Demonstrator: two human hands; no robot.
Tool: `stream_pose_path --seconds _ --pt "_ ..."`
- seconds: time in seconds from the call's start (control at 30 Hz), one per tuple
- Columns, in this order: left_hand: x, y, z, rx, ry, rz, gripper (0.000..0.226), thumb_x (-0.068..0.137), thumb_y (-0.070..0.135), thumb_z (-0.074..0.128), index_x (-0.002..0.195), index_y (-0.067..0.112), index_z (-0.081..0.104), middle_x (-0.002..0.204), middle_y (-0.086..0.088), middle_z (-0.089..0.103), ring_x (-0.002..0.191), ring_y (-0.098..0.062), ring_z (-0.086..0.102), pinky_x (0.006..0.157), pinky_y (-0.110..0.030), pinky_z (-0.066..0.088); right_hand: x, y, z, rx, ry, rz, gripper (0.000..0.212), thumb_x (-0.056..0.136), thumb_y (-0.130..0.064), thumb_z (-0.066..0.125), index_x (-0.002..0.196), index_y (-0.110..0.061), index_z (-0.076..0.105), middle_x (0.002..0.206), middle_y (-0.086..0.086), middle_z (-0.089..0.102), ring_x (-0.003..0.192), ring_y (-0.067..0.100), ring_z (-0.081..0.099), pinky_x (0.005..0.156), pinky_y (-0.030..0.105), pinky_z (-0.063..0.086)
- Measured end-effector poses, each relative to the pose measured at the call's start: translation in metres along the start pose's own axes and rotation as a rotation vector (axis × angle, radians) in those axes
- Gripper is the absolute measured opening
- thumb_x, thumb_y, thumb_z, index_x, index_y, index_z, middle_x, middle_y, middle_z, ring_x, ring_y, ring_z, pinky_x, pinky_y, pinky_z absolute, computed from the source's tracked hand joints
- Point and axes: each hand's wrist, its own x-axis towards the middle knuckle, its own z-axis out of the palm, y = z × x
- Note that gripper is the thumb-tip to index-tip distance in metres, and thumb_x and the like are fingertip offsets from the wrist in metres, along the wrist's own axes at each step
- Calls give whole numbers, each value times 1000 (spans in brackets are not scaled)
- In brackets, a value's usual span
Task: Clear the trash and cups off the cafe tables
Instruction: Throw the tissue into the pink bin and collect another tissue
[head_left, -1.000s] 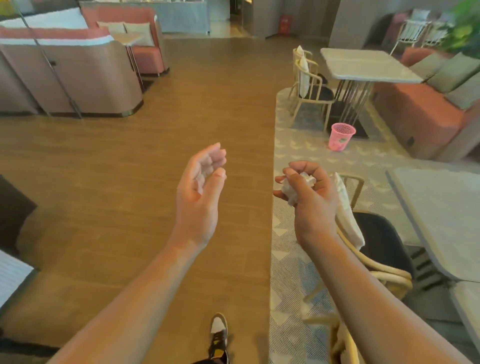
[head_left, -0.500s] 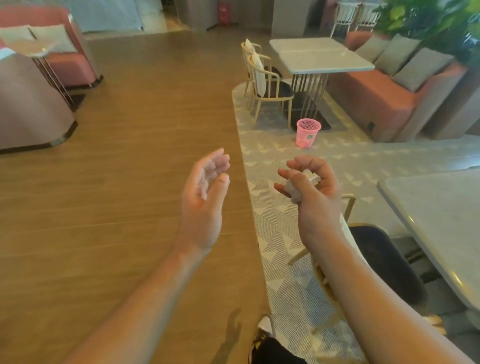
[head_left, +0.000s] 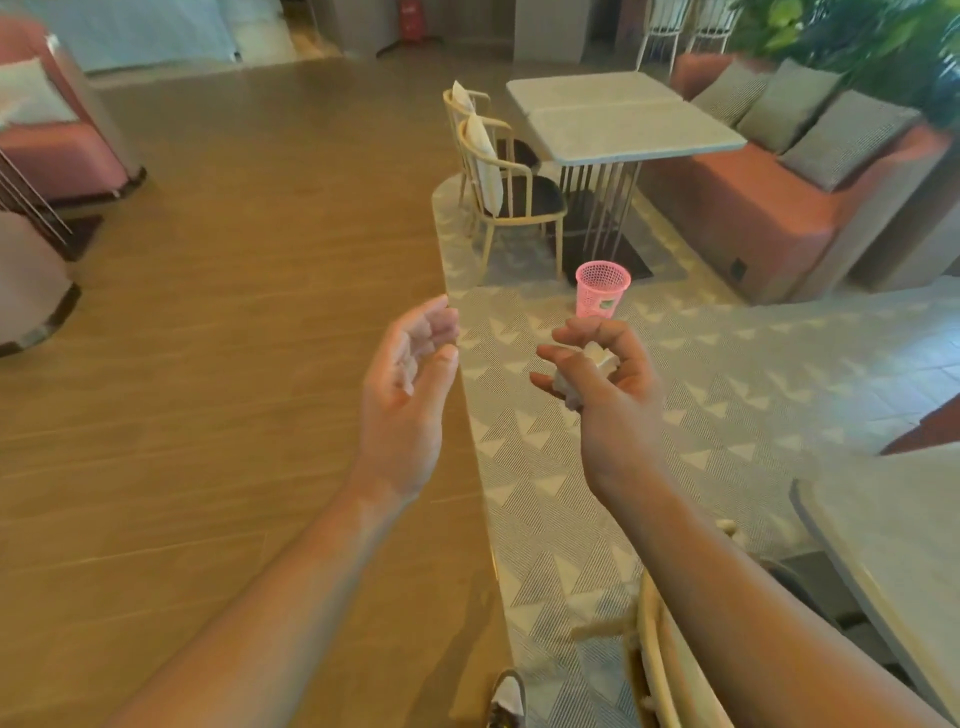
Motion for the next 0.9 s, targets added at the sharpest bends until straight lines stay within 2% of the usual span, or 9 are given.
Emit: stream_pose_path --seconds 0.13,0.33,0.43,0.5,0.57,0.67,0.77,0.83,0.9 --pt "74 -28 33 -21 -25 -11 38 97 34 58 134 26 60 132 4 67 125 -15 64 110 -59 49 79 9 -3 -20 17 -8 20 87 -7 71 106 -8 68 104 25 63 110 40 71 81 43 65" --pt "179 -82 75 -23 -96 -30 39 95 40 58 133 30 60 133 7 69 128 -16 63 111 -58 50 201 32 -12 -62 55 -30 19 95 2 68 104 -15 71 105 22 64 102 27 74 82 42 66" --pt "238 -117 94 -32 -130 -33 39 96 41 58 132 29 61 135 5 68 129 -16 63 111 -59 49 265 49 -9 -97 88 -57 19 95 0 71 105 -16 71 115 25 67 84 15 70 81 41 66" --pt "280 -141 106 -44 -148 -27 41 96 39 58 135 25 61 136 2 67 129 -18 63 111 -60 48 311 60 -4 -116 108 -71 18 96 1 71 107 -13 71 116 21 67 81 10 68 79 38 65" --pt "326 -163 117 -48 -170 -19 43 97 36 57 137 23 59 136 1 67 128 -18 63 110 -59 49 358 69 3 -124 125 -78 17 96 2 70 107 -11 70 114 18 67 87 15 70 78 35 65" --pt "399 -192 135 -66 -207 -41 41 96 36 57 136 28 59 135 2 67 129 -18 63 111 -59 48 433 77 18 -161 178 -81 18 93 -2 71 99 -19 72 121 20 66 98 29 70 75 28 62" --pt "471 -215 153 -83 -228 -36 40 96 34 58 136 29 60 135 2 68 129 -18 63 111 -59 48 505 80 30 -137 229 -89 17 88 -11 72 96 -25 73 118 16 69 103 28 72 76 31 63" --pt "513 -227 165 -95 -236 -42 40 96 35 58 135 29 60 135 3 68 128 -17 64 111 -59 49 546 83 33 -143 273 -94 15 90 -9 73 100 -21 73 111 7 72 100 28 73 76 31 63" --pt "550 -243 177 -102 -252 -50 39 95 36 58 134 29 60 135 2 67 128 -18 64 111 -60 49 584 90 31 -146 301 -89 15 91 -9 73 104 -16 72 110 8 72 101 35 73 79 39 66"
